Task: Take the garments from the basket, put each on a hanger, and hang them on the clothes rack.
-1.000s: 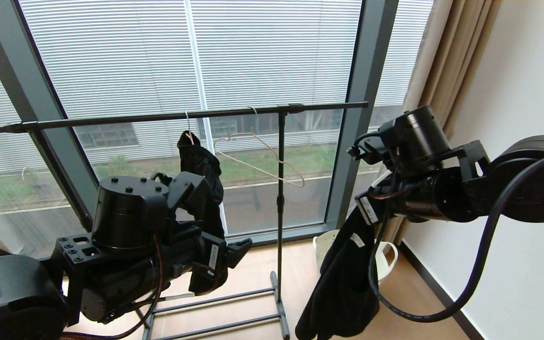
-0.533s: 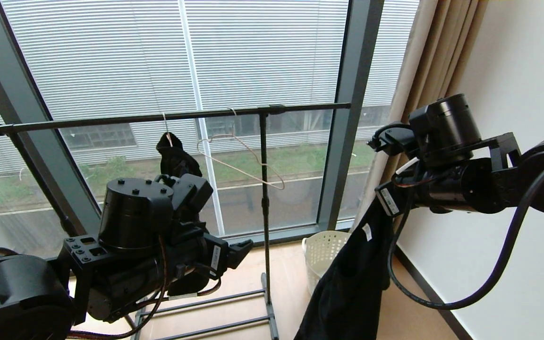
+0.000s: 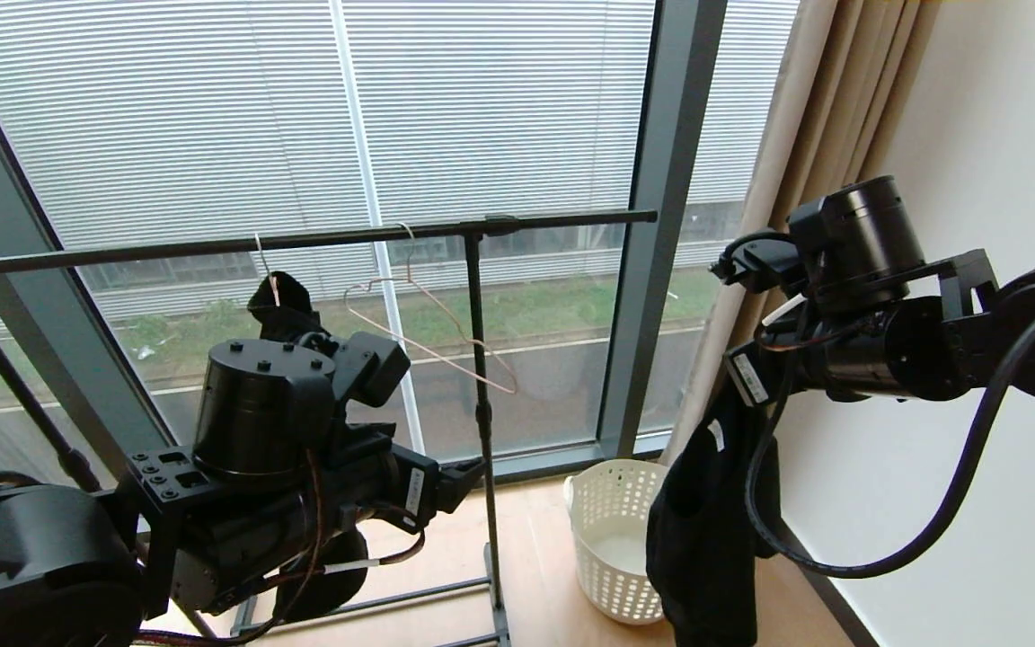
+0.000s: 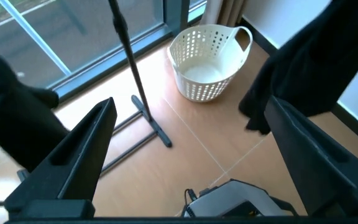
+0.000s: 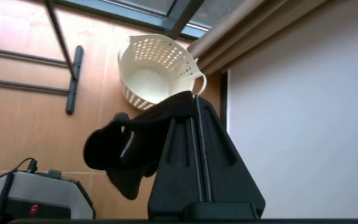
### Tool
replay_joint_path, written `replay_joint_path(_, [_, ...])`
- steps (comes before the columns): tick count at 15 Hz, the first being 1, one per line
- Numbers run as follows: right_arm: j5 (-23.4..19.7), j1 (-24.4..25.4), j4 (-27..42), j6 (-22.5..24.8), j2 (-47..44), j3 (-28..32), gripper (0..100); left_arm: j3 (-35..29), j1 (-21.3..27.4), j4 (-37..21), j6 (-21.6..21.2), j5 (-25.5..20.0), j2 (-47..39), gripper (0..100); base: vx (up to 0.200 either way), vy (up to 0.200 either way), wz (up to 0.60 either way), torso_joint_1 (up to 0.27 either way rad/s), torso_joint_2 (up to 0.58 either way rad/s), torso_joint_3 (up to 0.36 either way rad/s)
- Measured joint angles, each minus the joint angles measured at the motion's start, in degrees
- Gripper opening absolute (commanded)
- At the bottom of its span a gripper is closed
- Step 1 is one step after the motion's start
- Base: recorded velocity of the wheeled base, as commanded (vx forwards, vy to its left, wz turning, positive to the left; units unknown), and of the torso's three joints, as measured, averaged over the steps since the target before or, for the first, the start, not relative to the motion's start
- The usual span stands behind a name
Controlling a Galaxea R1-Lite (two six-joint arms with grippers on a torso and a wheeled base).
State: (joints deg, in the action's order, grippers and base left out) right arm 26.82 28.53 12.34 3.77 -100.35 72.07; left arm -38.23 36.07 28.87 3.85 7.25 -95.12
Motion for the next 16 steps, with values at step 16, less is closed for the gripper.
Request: replay_joint_path(16, [0.0,0.2,0.0,0.0,-0.5,0.0,0,-15.3,-0.4,5.3,2.1,9.8,-17.1,100,0.05,0.0,0.0,0.001,0.0,0.001])
